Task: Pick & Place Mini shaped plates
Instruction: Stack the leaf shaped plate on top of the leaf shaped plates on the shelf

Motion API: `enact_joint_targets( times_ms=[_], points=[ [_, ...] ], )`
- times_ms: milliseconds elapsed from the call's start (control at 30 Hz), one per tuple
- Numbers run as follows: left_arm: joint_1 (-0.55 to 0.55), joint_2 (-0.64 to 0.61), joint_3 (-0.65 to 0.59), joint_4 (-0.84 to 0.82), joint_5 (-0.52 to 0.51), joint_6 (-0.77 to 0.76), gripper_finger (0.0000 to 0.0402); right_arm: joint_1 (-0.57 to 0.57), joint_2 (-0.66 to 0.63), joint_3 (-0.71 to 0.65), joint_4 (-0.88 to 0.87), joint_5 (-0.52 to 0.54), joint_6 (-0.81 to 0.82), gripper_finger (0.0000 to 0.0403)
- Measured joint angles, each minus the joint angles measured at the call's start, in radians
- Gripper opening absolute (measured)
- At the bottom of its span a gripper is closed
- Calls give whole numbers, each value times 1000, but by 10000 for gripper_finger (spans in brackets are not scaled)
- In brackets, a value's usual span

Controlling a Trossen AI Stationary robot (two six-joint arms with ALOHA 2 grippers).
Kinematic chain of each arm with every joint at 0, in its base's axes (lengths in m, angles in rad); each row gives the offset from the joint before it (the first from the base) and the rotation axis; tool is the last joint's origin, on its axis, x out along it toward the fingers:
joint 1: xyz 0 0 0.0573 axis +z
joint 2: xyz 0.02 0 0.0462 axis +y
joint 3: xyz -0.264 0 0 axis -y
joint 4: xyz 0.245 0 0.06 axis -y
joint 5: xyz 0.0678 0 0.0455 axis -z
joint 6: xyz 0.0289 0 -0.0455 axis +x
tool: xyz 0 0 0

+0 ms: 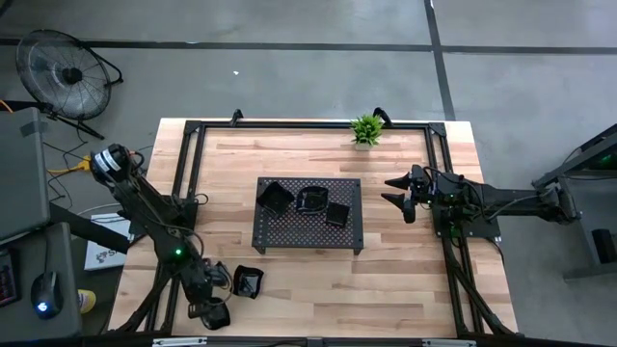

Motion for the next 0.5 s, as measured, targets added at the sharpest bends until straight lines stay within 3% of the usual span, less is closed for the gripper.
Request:
enact_joint_targets(
  times_ms=[500],
  points=[
    [29,-107,182,-92,-287,177,1,0,0,0,0,0,0,246]
  ],
)
